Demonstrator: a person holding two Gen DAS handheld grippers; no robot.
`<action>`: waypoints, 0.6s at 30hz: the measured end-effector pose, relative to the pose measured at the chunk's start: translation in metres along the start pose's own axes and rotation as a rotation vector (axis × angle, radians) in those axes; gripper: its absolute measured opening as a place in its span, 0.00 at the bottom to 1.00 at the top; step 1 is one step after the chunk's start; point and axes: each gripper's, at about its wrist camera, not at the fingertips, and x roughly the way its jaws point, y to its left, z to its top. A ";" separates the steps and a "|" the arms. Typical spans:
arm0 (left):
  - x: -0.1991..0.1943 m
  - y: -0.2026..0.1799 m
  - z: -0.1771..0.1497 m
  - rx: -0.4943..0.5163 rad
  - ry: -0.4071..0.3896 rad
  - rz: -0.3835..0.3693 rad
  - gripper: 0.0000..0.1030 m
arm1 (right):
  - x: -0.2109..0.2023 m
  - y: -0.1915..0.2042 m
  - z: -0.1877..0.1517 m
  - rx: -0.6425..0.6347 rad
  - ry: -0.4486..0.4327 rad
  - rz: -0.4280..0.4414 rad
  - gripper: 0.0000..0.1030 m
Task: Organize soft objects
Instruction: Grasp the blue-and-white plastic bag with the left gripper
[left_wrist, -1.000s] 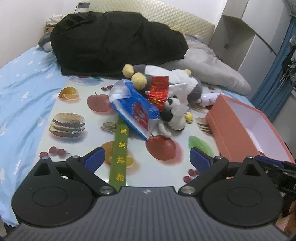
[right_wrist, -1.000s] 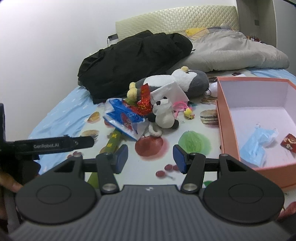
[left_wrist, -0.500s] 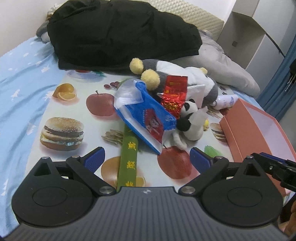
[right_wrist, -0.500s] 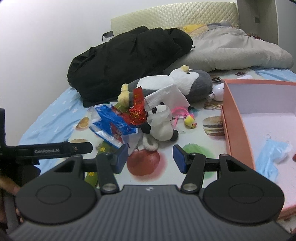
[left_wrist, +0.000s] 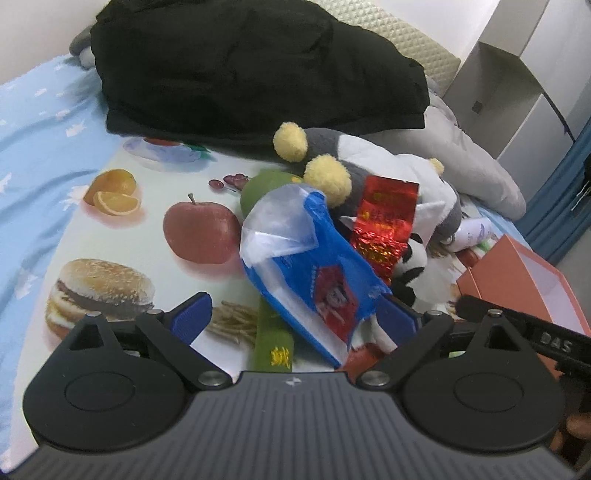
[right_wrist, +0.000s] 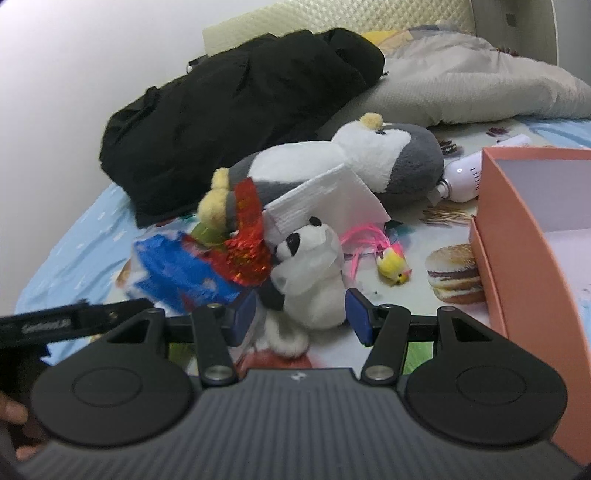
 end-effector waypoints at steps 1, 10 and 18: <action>0.004 0.002 0.002 -0.008 0.007 0.001 0.92 | 0.007 0.000 0.002 0.003 0.003 -0.002 0.55; 0.033 0.018 0.005 -0.098 0.014 -0.024 0.83 | 0.052 0.002 0.010 0.000 0.038 -0.018 0.55; 0.050 0.024 0.007 -0.134 0.027 -0.054 0.67 | 0.058 0.005 0.011 -0.016 0.036 -0.041 0.53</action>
